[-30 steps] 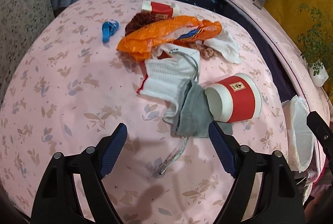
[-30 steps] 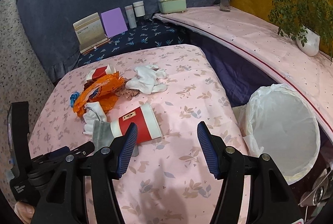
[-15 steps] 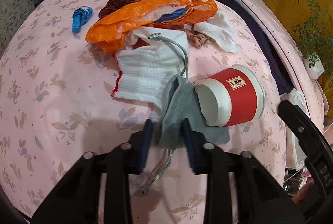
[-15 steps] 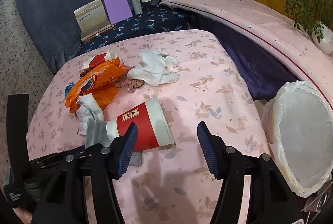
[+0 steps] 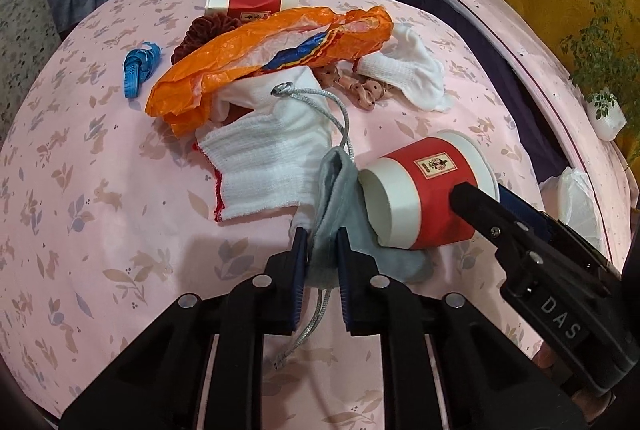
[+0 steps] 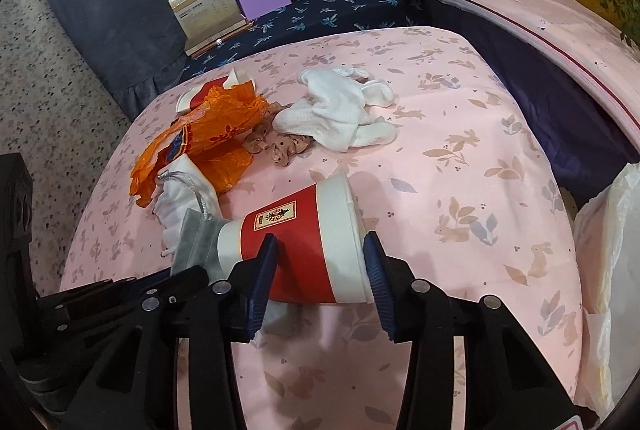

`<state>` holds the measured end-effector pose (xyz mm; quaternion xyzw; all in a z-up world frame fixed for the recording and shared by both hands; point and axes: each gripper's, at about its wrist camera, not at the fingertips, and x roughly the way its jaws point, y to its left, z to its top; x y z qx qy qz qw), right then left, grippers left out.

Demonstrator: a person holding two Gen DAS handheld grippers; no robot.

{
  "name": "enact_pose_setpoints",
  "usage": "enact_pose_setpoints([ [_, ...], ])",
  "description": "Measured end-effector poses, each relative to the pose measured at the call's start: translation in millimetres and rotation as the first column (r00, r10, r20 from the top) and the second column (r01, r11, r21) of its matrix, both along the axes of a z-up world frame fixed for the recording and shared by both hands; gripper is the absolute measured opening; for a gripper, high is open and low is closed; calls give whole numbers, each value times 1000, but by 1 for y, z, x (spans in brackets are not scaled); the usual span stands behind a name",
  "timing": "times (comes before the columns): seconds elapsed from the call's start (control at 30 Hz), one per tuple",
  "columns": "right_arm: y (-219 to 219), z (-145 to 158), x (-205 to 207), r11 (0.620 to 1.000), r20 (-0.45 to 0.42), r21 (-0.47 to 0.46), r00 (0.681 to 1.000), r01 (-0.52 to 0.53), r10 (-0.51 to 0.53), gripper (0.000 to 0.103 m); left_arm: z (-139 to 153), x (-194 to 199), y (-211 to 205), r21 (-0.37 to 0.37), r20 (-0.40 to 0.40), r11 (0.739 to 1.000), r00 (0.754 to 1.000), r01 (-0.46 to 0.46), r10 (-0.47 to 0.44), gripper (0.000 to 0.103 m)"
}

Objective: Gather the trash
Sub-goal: 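Grasp the grey pouch with the left tool while the right tool grasps the red-and-white cup, then carry the cup and grey pouch over the bin and open both tools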

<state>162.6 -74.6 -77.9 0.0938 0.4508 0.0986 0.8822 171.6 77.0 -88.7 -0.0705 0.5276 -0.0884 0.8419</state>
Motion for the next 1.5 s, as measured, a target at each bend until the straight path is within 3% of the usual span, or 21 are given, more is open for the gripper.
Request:
enact_pose_setpoints([
  [0.33, -2, 6, -30, 996, 7, 62, 998, -62, 62, 10, 6, -12, -10, 17, 20, 1000, 1000, 15, -15, 10],
  [0.53, -10, 24, -51, 998, 47, 60, 998, -35, 32, 4, 19, -25, -22, 16, 51, 999, 998, 43, -43, 7],
  [1.0, -77, 71, -96, 987, 166, 60, 974, 147, -155, 4, 65, -54, -71, 40, 160, 990, 977, 135, -139, 6],
  [1.5, -170, 91, -143, 930, 224, 79, 902, 360, -368, 4, 111, -74, -168, 73, 262, 950, 913, 305, -313, 6],
])
